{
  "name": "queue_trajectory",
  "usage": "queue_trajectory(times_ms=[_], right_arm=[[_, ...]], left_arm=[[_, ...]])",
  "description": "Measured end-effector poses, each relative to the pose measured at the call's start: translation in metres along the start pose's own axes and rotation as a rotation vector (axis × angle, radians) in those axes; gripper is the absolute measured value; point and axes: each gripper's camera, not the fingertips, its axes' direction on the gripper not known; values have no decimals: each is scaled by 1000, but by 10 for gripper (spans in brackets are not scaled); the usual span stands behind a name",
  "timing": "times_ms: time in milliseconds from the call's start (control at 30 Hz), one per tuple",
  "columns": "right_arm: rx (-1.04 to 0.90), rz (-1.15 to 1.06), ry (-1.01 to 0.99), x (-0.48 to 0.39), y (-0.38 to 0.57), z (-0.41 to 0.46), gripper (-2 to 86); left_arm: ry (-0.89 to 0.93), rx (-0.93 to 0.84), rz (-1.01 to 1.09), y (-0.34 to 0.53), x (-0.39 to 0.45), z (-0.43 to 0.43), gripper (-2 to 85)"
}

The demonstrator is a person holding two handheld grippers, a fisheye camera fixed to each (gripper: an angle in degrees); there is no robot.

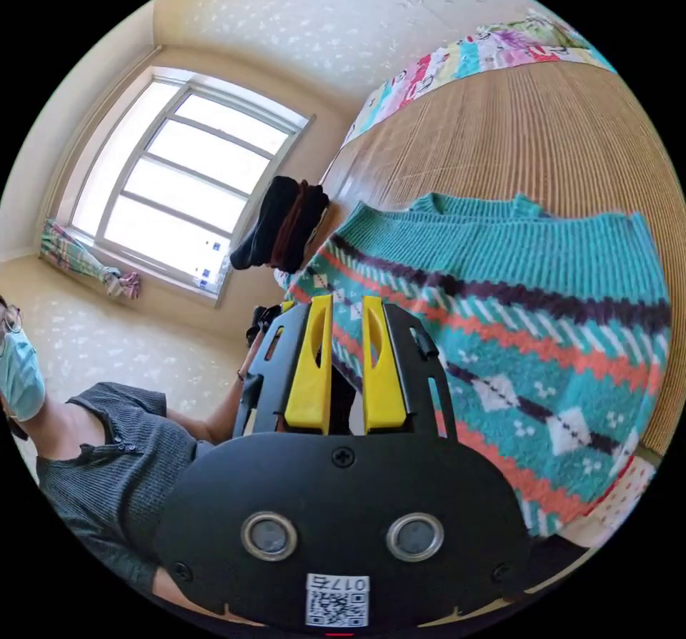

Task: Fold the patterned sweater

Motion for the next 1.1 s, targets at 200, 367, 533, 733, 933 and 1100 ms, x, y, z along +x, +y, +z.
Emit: queue_trajectory(times_ms=[200, 367, 533, 733, 933, 1100], right_arm=[[-183, 32, -120, -32, -96, 42, 177], [-489, 12, 145, -65, -141, 97, 182], [-748, -234, 725, -109, -130, 138, 81], [-431, -333, 459, -112, -106, -16, 61], [-73, -265, 187, -26, -3, -194, 65], [14, 332, 230, 103, 106, -235, 94]], left_arm=[[-85, -222, 325, -7, 98, 78, 65], [-183, -292, 450, 14, 138, 135, 65], [-391, -285, 588, 38, 174, 155, 73], [-131, -301, 619, 25, 221, 127, 45], [-76, -365, 462, -31, 205, 130, 77], [-148, -447, 249, -86, 159, 172, 164]])
